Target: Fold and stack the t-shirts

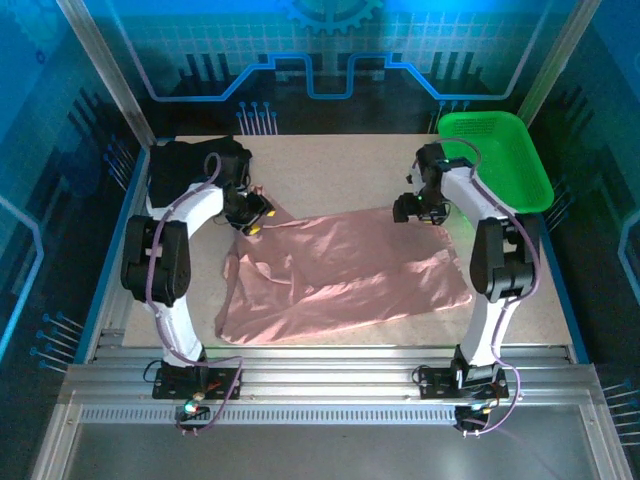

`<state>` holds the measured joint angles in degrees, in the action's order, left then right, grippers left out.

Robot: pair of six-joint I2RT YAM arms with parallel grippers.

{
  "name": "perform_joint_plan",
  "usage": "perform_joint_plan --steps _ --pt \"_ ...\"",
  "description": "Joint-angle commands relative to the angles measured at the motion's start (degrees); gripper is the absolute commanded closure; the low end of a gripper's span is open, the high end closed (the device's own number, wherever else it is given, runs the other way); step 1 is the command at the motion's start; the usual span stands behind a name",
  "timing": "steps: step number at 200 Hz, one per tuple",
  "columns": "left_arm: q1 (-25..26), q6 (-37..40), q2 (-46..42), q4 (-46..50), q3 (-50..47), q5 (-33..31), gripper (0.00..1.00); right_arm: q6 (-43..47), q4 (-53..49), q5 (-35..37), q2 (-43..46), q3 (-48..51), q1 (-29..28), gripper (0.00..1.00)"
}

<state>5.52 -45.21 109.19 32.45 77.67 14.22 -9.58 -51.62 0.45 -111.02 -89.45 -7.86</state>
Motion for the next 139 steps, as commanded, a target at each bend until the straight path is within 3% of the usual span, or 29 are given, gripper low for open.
perform_joint_plan --steps 1,60,139 --pt "-0.2 -2.1 3.5 -0.3 2.2 -0.4 0.5 2.8 -1.9 0.4 -3.3 -4.3 0.2 0.27" --pt "0.3 -2.7 8.8 2.0 6.9 -3.6 0.54 3.0 -2.3 -1.7 -9.3 -10.2 1.3 0.28" --pt "0.8 -3.1 11.7 2.6 8.8 -3.4 0.7 2.7 -2.7 -2.6 -11.9 -11.8 2.7 0.3"
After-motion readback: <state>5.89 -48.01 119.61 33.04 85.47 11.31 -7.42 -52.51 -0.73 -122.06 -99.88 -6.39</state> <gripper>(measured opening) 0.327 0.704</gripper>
